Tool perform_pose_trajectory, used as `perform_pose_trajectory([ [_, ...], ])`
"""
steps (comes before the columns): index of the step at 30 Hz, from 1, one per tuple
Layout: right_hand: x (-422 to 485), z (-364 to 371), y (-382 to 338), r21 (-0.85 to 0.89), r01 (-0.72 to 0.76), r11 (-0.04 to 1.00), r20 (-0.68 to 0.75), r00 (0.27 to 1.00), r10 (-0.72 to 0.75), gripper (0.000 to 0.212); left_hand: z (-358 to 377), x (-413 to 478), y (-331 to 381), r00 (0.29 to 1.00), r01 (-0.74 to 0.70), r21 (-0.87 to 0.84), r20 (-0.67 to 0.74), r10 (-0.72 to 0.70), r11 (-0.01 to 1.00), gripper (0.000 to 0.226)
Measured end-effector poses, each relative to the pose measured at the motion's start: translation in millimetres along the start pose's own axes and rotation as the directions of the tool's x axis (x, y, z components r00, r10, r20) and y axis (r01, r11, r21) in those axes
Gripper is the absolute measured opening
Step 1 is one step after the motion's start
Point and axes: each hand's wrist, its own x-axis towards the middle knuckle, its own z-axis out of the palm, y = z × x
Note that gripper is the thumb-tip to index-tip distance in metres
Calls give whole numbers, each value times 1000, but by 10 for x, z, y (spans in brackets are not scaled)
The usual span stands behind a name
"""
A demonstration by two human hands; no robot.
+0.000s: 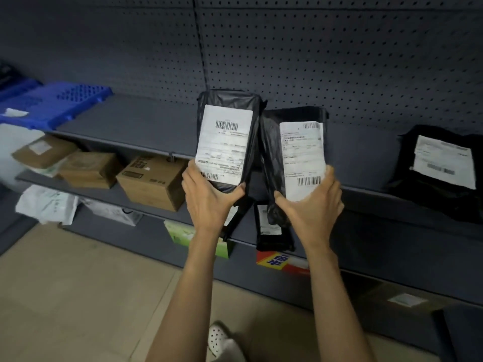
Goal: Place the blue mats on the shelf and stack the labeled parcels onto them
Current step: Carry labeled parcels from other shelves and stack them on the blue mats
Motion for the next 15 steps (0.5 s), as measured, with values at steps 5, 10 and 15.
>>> perform_pose_trajectory([
  [5,-169,76,-350,84,103,991,5,995,-104,114,-430,33,-177,994,8,-18,-107,-9,1000,115],
  [10,-318,341,-725,120,151,981,107,981,-164,115,-800,81,-515,980,98,6,-177,-95,995,109],
  [15,-528,838,-1341,174,190,966,187,957,-222,117,-1256,365,-1004,958,163,33,-245,-150,986,106],
])
